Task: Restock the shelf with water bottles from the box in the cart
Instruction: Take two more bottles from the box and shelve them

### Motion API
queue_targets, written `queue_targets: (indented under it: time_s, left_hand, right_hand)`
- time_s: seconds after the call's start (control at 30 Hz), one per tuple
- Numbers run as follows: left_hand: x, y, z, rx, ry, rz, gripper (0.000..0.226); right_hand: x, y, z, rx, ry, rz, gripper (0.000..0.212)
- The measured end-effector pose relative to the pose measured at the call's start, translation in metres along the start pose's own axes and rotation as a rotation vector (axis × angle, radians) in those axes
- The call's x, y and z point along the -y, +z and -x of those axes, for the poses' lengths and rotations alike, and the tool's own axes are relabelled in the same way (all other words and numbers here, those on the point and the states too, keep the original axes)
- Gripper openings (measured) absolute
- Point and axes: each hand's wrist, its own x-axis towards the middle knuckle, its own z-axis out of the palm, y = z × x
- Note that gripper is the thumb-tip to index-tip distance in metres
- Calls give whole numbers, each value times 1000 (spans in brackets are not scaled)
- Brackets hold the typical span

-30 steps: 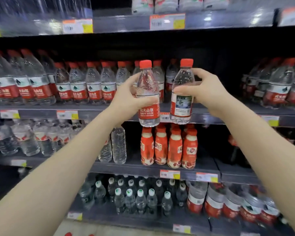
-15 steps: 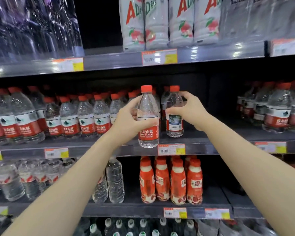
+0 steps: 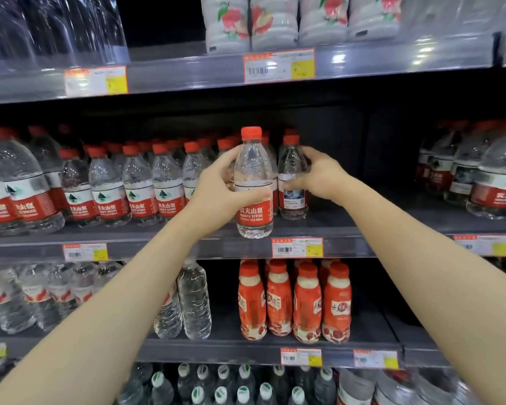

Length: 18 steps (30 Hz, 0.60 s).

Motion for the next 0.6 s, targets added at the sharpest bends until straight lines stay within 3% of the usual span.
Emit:
queue_targets:
  time_s: [0.6]
  left_hand:
    - [16,5,-18,16,-7,-67,77]
  right_hand:
    - [-25,9,-54,-20,28,62,100]
